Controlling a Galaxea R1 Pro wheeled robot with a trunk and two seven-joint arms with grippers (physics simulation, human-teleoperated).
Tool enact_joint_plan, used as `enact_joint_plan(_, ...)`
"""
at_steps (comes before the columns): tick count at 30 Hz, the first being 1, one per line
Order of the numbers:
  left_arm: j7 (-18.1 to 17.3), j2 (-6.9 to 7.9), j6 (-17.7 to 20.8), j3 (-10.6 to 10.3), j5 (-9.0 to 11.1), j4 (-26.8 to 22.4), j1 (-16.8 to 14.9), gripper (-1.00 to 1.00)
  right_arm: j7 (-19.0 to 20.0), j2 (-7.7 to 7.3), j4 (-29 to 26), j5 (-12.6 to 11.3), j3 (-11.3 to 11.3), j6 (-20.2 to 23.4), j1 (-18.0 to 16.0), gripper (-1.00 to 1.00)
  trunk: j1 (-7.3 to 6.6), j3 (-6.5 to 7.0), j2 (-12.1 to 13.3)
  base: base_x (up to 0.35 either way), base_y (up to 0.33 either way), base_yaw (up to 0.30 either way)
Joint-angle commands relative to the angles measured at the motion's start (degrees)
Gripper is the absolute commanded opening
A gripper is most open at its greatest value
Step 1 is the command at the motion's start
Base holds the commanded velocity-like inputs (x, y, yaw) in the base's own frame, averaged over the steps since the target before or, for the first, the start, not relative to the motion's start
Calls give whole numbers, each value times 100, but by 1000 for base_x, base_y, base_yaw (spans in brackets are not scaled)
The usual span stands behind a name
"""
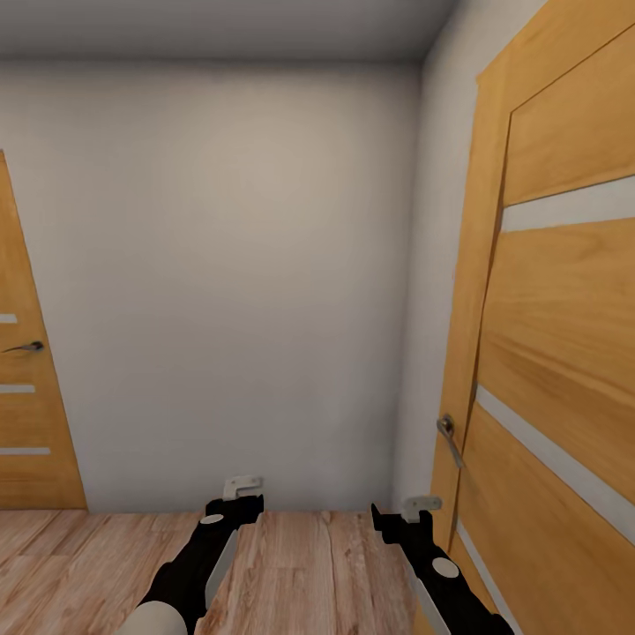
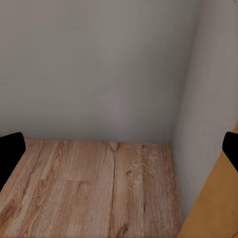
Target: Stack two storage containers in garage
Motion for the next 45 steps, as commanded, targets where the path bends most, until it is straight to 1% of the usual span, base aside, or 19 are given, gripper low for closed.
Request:
enact_joint_plan(1,1,-6,30,19,-19,-8,0,100,-30,-4,0,-59,22,-5,-2,100,2,-3,-5,6,0,0)
enact_joint_plan(6,1,-6,30,19,-17,-8,0,100,-30,-4,0,-59,22,-5,-2,100,2,-3,-5,36,0,0)
enact_joint_plan(16,1,-6,30,19,-17,-8,0,100,-30,-3,0,-59,22,-6,-2,100,2,-3,-5,259,0,0)
enact_joint_plan(38,1,-6,30,19,-18,-8,0,100,-38,-1,17,-59,21,-16,-2,100,2,-3,-5,11,0,0)
enact_joint_plan(45,1,-6,30,19,-21,-8,0,100,-31,-3,17,-59,19,-16,-2,100,2,-3,-5,204,0,0)
